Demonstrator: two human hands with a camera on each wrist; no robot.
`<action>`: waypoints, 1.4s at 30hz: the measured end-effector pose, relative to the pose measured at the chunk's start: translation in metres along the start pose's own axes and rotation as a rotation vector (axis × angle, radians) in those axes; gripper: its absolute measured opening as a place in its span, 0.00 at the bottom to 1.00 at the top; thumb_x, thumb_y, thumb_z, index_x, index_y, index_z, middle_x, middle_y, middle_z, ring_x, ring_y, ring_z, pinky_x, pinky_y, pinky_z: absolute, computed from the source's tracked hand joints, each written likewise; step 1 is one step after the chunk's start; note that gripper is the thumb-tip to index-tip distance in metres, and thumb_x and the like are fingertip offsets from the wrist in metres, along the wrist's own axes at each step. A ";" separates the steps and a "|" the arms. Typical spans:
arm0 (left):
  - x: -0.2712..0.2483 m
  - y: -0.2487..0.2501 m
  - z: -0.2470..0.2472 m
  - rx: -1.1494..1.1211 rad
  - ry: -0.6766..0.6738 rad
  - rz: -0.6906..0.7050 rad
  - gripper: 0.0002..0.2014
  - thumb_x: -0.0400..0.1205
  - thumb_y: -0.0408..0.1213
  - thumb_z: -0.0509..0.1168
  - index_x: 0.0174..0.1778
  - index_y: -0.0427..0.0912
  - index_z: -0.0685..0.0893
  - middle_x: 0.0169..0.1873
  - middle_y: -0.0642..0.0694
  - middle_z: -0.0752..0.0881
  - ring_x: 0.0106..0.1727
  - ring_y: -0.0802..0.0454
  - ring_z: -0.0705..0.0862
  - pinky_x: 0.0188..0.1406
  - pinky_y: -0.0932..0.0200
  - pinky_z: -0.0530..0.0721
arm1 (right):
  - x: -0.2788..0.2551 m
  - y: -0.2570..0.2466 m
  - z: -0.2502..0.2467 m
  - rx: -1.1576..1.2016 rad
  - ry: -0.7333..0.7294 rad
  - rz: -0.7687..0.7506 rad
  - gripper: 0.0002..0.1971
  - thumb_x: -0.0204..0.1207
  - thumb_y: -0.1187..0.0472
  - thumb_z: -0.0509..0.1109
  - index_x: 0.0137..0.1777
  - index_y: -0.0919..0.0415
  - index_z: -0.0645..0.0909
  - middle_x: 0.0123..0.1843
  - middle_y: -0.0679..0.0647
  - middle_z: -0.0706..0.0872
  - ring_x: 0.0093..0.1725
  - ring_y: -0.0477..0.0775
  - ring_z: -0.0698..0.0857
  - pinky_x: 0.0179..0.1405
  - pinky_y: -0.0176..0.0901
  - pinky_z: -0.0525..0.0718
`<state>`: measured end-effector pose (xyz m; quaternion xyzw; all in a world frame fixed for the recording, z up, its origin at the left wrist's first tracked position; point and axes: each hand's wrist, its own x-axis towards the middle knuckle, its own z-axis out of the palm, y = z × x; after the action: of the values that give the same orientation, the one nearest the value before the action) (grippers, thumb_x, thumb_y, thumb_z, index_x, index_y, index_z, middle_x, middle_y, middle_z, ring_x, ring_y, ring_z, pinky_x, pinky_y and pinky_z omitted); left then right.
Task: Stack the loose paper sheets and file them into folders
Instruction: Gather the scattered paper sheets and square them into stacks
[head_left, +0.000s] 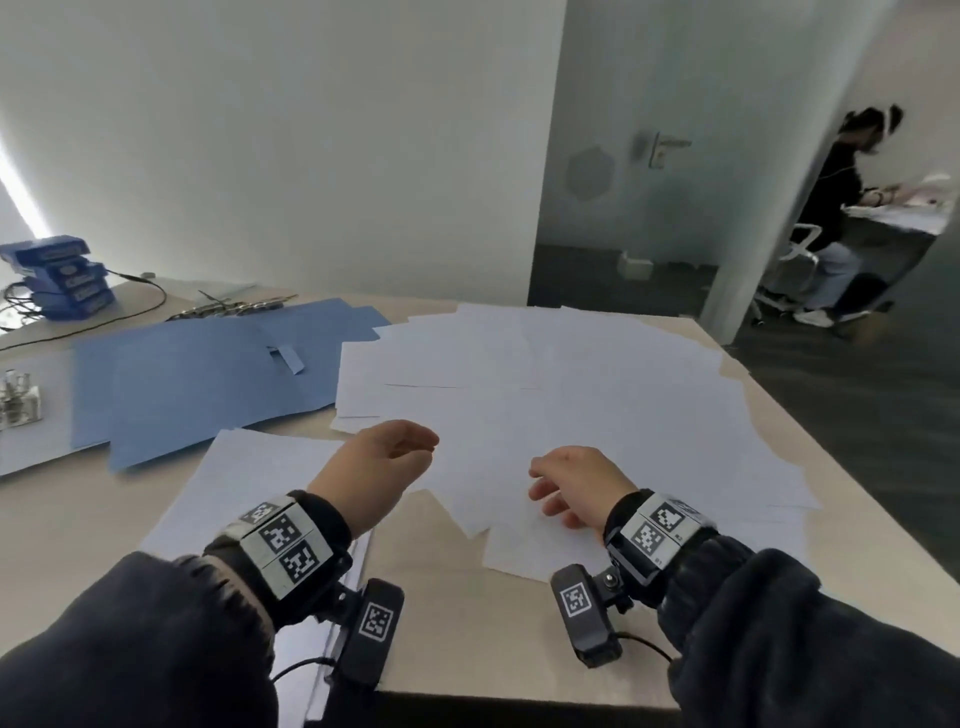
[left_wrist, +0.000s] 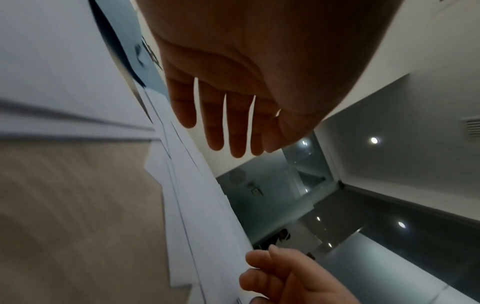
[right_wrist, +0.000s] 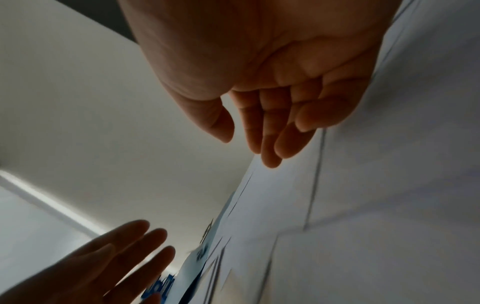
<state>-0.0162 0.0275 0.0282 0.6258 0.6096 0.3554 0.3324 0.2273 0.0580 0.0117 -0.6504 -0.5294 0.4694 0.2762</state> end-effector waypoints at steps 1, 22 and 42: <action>0.005 0.006 0.010 0.010 -0.027 0.009 0.10 0.85 0.38 0.66 0.57 0.56 0.88 0.52 0.64 0.89 0.54 0.71 0.84 0.48 0.73 0.76 | 0.000 0.007 -0.014 0.014 0.040 0.013 0.11 0.82 0.56 0.66 0.54 0.63 0.84 0.48 0.57 0.91 0.37 0.52 0.84 0.33 0.41 0.79; 0.063 0.037 0.140 0.819 -0.587 -0.020 0.43 0.79 0.67 0.64 0.88 0.65 0.52 0.90 0.52 0.44 0.90 0.40 0.41 0.86 0.35 0.51 | -0.016 0.080 -0.146 0.319 0.338 0.238 0.12 0.83 0.52 0.67 0.64 0.51 0.77 0.63 0.50 0.79 0.49 0.56 0.89 0.42 0.47 0.82; 0.057 0.038 0.129 0.727 -0.731 0.133 0.32 0.82 0.63 0.63 0.83 0.71 0.63 0.89 0.63 0.47 0.90 0.55 0.40 0.85 0.26 0.42 | 0.028 0.056 -0.140 0.759 0.411 0.343 0.17 0.80 0.59 0.69 0.67 0.58 0.73 0.61 0.63 0.77 0.50 0.62 0.87 0.49 0.56 0.85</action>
<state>0.1142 0.0851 -0.0053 0.8214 0.4966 -0.1007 0.2617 0.3780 0.0880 0.0119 -0.6611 -0.1392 0.5303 0.5121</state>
